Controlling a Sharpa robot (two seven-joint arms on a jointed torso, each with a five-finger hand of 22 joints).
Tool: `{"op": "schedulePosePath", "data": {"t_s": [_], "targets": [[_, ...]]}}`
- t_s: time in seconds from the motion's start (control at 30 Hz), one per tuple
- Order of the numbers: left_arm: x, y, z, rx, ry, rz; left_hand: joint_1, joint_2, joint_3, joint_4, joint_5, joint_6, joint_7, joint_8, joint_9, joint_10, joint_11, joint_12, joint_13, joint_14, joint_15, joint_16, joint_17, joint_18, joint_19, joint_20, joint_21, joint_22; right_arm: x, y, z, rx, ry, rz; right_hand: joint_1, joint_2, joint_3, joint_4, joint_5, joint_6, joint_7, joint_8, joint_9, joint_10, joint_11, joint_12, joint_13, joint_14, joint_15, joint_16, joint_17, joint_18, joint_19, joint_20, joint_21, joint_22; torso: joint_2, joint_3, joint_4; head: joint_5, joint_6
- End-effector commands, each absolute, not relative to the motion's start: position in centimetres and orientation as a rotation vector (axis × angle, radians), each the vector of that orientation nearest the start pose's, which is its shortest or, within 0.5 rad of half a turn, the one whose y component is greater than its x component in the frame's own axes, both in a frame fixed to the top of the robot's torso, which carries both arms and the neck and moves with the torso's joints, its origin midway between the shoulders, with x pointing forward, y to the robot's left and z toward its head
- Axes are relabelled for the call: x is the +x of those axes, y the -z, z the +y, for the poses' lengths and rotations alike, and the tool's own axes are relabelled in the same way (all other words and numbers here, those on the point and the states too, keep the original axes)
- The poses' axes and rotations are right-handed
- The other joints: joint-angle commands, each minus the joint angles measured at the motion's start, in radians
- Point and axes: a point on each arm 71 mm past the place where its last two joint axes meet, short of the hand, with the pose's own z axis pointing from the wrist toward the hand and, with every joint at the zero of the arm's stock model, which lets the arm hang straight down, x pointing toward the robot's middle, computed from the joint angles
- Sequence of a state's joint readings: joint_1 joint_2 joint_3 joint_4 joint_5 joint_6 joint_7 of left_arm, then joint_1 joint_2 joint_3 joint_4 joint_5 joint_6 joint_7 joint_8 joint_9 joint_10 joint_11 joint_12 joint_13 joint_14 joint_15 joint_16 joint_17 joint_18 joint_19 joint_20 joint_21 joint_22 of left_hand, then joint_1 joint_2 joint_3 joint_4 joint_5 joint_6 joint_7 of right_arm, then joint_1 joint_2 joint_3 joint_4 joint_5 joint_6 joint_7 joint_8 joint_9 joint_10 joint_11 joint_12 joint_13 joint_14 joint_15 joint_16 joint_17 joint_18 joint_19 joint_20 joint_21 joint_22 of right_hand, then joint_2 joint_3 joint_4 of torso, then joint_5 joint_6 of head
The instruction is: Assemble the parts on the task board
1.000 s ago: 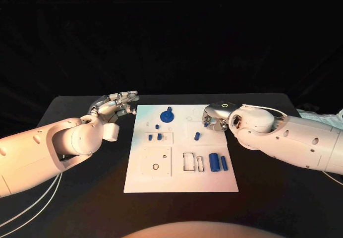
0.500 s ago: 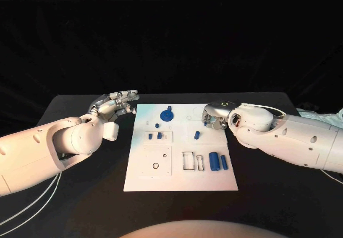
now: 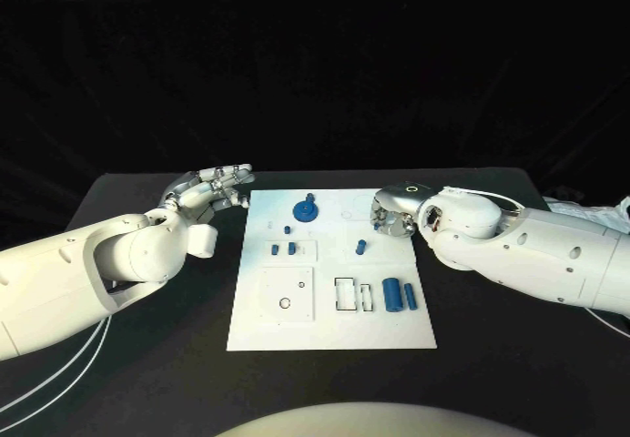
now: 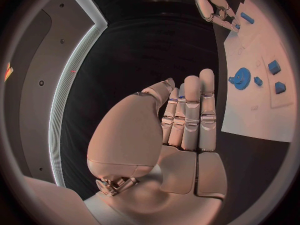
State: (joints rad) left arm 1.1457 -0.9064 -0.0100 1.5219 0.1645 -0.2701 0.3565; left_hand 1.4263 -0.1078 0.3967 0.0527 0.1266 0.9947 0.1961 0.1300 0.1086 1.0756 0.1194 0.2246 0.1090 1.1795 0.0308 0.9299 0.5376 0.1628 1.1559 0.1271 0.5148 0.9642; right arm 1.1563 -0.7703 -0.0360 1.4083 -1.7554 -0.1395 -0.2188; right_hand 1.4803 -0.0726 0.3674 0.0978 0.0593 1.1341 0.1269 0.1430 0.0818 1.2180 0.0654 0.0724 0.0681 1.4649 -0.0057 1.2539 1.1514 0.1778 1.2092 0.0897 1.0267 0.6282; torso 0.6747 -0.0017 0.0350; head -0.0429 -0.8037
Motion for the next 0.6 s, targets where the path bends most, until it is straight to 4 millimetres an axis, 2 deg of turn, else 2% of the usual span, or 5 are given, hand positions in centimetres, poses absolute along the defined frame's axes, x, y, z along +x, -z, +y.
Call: {"op": "schedulePosePath", "data": {"t_s": [0.03, 0.27, 0.47, 0.6], "targets": [[48.36, 19.87, 24.26, -1.369, 1.542, 1.385, 0.004, 0.01, 0.001, -0.008, 0.006, -0.01, -0.001, 0.004, -0.002, -0.009, 0.0, 0.005, 0.001, -0.01, 0.001, -0.004, -0.001, 0.019, -0.007, 0.003, -0.004, -0.002, 49.38, 22.67, -19.67, -0.398, -0.354, 1.815, -0.01, 0.001, 0.006, 0.0, -0.003, 0.005, 0.0, 0.001, 0.0, 0.005, 0.003, -0.003, -0.001, 0.033, -0.007, 0.002, -0.001, -0.018, 0.006, 0.002, 0.003, 0.0, 0.0, 0.0003, -0.0011, 0.001, 0.0], [48.38, 19.9, 24.26, -1.368, 1.54, 1.389, 0.004, 0.011, 0.0, -0.01, 0.006, -0.013, 0.001, 0.004, -0.002, -0.013, 0.001, 0.006, 0.002, -0.011, 0.001, -0.005, -0.003, 0.019, -0.007, 0.003, -0.006, -0.002, 49.43, 22.37, -19.69, -0.37, -0.383, 1.777, -0.011, 0.012, 0.016, -0.004, -0.002, 0.008, -0.002, 0.002, 0.001, 0.008, 0.001, -0.006, -0.001, 0.032, -0.008, 0.003, 0.001, -0.019, 0.007, 0.002, 0.007, 0.005, 0.0, -0.0009, 0.001, -0.001, 0.0], [48.37, 19.93, 24.28, -1.361, 1.535, 1.401, 0.006, 0.012, 0.0, -0.013, 0.005, -0.017, 0.003, 0.005, -0.002, -0.018, 0.003, 0.008, 0.002, -0.014, 0.002, -0.005, -0.004, 0.019, -0.008, 0.003, -0.007, -0.003, 49.56, 22.14, -20.15, -0.344, -0.367, 1.749, -0.025, 0.023, 0.02, 0.002, -0.006, 0.01, -0.004, 0.002, 0.003, 0.014, 0.001, -0.007, -0.002, 0.032, -0.009, 0.004, 0.002, -0.02, 0.009, 0.002, 0.012, 0.013, -0.001, -0.0003, 0.0025, -0.002, -0.001], [48.36, 19.94, 24.32, -1.36, 1.533, 1.406, 0.006, 0.013, -0.001, -0.013, 0.005, -0.02, 0.004, 0.005, -0.003, -0.021, 0.004, 0.009, 0.002, -0.016, 0.003, -0.005, -0.005, 0.019, -0.009, 0.004, -0.008, -0.004, 49.54, 21.88, -20.39, -0.33, -0.361, 1.739, -0.039, 0.025, 0.019, 0.009, -0.009, 0.011, -0.006, 0.003, 0.004, 0.019, -0.001, -0.007, -0.001, 0.032, -0.01, 0.005, 0.004, -0.021, 0.011, 0.002, 0.016, 0.018, 0.0, -0.001, 0.0002, -0.001, 0.0]]}}
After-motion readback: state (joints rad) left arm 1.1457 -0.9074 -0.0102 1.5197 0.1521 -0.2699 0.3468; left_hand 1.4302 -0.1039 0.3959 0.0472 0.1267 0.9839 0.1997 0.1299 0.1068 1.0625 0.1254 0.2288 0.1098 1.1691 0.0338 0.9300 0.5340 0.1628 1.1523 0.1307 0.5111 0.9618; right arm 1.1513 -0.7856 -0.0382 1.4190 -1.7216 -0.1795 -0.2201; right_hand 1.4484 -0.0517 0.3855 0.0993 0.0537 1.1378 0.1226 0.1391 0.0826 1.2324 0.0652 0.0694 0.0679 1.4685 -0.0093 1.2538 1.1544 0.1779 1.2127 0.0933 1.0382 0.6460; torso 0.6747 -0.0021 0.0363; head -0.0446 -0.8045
